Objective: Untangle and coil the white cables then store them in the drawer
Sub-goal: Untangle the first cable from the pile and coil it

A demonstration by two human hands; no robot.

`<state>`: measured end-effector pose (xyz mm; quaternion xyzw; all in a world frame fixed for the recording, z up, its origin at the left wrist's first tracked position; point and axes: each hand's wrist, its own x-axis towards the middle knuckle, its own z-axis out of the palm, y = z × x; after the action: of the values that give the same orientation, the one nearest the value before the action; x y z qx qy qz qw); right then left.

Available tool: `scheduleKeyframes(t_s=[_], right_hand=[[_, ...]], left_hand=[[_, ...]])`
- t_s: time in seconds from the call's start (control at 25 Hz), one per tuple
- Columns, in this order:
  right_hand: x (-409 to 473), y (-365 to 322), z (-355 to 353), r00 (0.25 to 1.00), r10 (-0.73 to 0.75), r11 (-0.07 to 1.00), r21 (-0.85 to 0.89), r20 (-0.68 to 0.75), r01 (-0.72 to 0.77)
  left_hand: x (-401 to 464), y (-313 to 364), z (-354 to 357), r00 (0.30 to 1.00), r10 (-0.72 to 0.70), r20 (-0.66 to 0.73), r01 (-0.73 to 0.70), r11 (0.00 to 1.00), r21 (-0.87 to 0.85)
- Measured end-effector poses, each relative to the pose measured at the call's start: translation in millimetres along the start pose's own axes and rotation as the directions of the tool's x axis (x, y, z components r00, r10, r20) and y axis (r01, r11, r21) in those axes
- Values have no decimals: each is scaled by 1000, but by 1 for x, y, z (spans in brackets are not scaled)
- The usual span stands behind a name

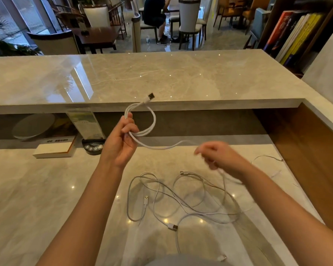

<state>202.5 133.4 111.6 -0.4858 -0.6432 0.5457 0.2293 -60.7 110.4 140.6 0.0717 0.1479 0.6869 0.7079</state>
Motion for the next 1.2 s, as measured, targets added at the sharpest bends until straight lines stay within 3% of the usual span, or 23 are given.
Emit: scheduleKeyframes(t_s=[0.12, 0.16, 0.32, 0.52, 0.6, 0.72, 0.84, 0.92, 0.96, 1.04, 1.2], right_hand=[[17, -15, -40, 987, 100, 949, 311, -128, -56], [20, -16, -48, 981, 127, 956, 283, -146, -82], [33, -22, -50, 938, 120, 975, -138, -324, -172], [39, -62, -22, 916, -51, 997, -80, -398, 21], [33, -78, -8, 912, -111, 992, 5, -396, 123], [21, -89, 10, 905, -221, 967, 36, -365, 251], [7, -74, 41, 868, -453, 882, -247, -205, 402], [-2, -49, 61, 788, -615, 710, -457, -33, 535], [-5, -35, 68, 764, -644, 644, -515, 36, 566], [-10, -14, 73, 779, -623, 613, -575, 70, 542], [-8, 2, 68, 806, -592, 653, -589, -5, 476]], left_hand=[[-5, -6, -15, 995, -93, 47, 81, 974, 210], [-7, -8, -18, 989, -128, 69, 103, 951, 292], [-16, -24, -13, 965, -251, 79, 170, 824, 540], [-22, -52, -10, 973, -225, -58, 176, 551, 816], [-23, -58, -13, 980, -160, -120, 185, 496, 849], [-23, -62, -16, 986, -43, -164, 161, 530, 832], [-20, -66, -18, 979, 20, -201, 153, 577, 802], [-19, -68, -18, 978, 7, -208, 147, 687, 712], [-18, -67, -17, 975, -11, -221, 149, 772, 618], [-18, -62, -17, 963, -58, -262, 163, 903, 398], [-18, -56, -19, 963, -87, -254, 144, 966, 216]])
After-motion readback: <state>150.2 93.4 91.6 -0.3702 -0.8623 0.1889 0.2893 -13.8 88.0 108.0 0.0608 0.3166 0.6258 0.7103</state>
